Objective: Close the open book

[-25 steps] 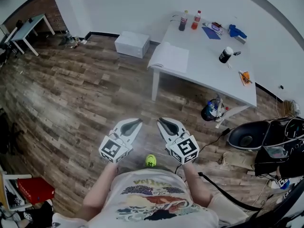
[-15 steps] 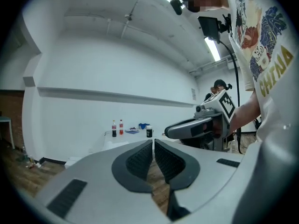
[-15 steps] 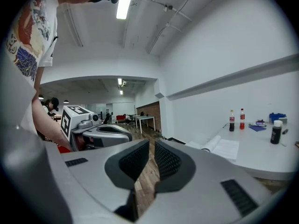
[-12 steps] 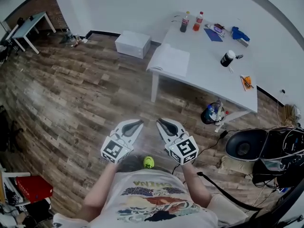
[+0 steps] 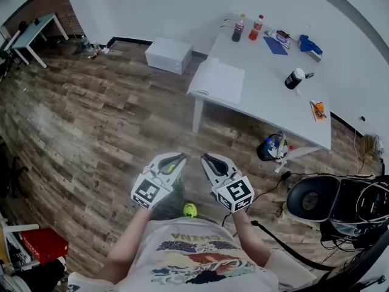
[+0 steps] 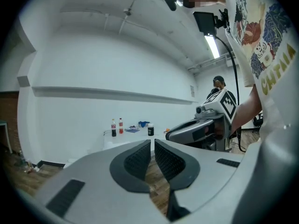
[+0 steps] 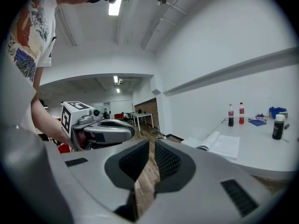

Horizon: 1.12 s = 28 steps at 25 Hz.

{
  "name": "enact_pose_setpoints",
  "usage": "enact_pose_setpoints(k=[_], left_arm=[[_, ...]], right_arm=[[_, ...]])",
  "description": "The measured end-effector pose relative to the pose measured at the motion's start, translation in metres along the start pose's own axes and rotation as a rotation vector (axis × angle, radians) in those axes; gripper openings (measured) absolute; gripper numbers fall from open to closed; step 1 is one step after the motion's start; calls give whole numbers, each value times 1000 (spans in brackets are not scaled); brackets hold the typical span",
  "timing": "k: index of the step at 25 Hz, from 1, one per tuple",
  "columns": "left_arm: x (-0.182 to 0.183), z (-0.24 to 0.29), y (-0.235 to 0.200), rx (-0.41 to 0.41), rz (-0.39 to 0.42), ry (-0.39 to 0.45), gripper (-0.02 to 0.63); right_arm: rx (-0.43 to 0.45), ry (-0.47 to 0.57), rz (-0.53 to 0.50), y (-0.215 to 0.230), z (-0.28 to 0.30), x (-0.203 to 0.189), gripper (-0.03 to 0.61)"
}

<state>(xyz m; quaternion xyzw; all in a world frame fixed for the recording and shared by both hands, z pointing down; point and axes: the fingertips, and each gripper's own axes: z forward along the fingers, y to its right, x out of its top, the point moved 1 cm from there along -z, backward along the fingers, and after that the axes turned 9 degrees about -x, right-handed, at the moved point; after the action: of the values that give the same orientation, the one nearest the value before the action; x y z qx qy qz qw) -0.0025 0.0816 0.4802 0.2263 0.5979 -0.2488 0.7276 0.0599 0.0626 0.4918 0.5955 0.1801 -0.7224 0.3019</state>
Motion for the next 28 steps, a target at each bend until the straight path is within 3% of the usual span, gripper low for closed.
enact_pose_setpoints(k=[12, 28], left_arm=[[20, 29, -119, -54, 8, 27, 14], [4, 51, -241, -184, 31, 36, 14]], right_arm=[[-51, 9, -25, 46, 103, 53, 34], [-197, -1, -38, 89, 213, 75, 34]])
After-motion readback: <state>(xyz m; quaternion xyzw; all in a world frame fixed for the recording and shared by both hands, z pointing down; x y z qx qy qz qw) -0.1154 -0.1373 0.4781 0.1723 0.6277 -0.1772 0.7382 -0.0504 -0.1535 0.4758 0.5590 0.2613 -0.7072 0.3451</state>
